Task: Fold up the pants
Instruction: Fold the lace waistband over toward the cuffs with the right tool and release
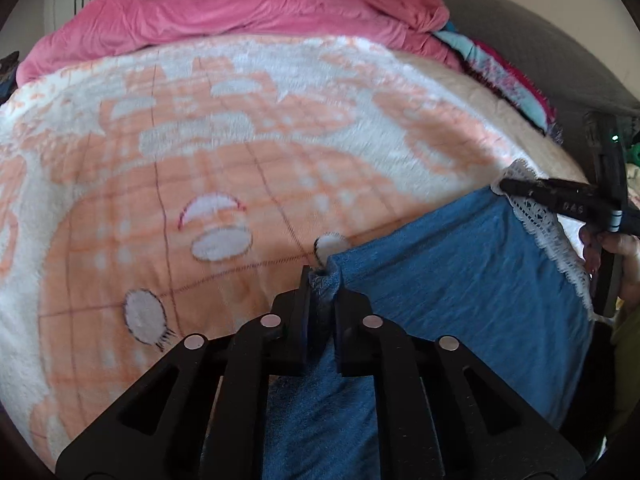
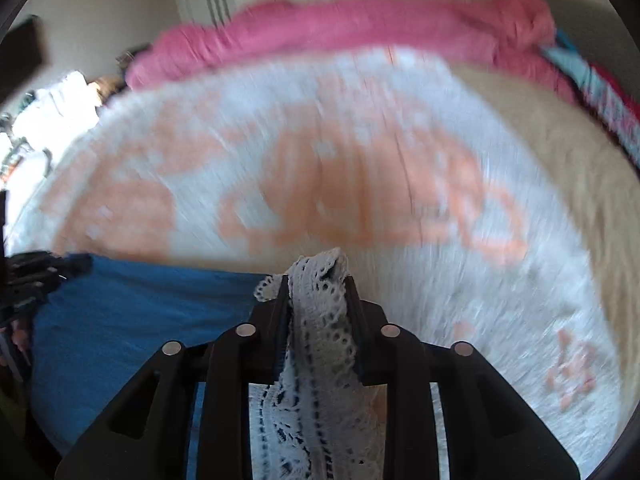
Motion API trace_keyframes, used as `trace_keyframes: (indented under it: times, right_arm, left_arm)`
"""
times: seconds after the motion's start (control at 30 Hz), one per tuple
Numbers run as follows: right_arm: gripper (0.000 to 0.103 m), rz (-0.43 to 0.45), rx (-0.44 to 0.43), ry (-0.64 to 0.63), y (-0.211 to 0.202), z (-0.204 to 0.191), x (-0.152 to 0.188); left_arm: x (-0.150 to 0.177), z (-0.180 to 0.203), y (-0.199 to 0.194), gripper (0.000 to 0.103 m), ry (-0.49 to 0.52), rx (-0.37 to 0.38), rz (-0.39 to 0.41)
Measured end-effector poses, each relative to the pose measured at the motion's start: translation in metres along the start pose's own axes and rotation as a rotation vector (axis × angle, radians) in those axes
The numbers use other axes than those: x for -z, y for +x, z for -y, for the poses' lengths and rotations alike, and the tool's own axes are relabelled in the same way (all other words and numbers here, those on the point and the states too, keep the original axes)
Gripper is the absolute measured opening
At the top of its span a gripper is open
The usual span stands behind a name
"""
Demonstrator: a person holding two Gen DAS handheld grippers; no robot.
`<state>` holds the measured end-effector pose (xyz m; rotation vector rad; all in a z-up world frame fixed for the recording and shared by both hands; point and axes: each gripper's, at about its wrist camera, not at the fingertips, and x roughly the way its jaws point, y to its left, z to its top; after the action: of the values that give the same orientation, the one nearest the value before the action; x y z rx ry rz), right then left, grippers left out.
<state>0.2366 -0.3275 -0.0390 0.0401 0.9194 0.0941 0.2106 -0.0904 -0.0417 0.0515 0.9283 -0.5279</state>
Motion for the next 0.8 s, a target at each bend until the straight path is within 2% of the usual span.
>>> trace_keyframes:
  times: [0.03, 0.1, 0.13, 0.23, 0.33, 0.4, 0.47, 0.6, 0.7, 0.8]
  right_arm:
    - [0.028, 0.007, -0.015, 0.019, 0.003, 0.004, 0.004]
    - [0.044, 0.034, -0.020, 0.053, -0.004, 0.009, 0.004]
    - [0.055, 0.080, 0.002, 0.076, -0.013, 0.014, 0.005]
    - [0.055, 0.185, -0.036, 0.159, -0.038, 0.031, 0.015]
    - [0.058, 0.242, 0.012, 0.218, -0.070, 0.049, 0.032]
    - [0.062, 0.246, -0.003, 0.266, -0.087, 0.056, 0.042]
    - [0.065, 0.254, -0.062, 0.304, -0.104, 0.058, 0.064]
    - [0.065, 0.233, -0.114, 0.311, -0.136, 0.053, 0.102]
    - [0.065, 0.179, -0.097, 0.259, -0.145, 0.045, 0.113]
    - [0.065, 0.122, -0.116, 0.252, -0.138, 0.043, 0.121]
  left_arm:
    - [0.001, -0.001, 0.001, 0.007, -0.004, -0.004, -0.001]
    - [0.001, -0.006, 0.000, 0.009, -0.022, -0.001, 0.005]
    - [0.001, -0.007, -0.001, 0.011, -0.027, 0.000, 0.008]
    - [0.002, -0.011, -0.011, 0.020, -0.049, -0.010, 0.032]
    - [0.004, -0.015, -0.028, 0.029, -0.071, -0.013, 0.055]
    - [0.008, -0.017, -0.041, 0.038, -0.088, -0.011, 0.066]
    - [0.015, -0.019, -0.054, 0.039, -0.096, -0.013, 0.077]
    - [0.031, -0.018, -0.082, 0.044, -0.113, -0.014, 0.087]
    - [0.046, -0.014, -0.103, 0.049, -0.121, -0.025, 0.118]
    - [0.067, -0.014, -0.124, 0.054, -0.154, -0.023, 0.137]
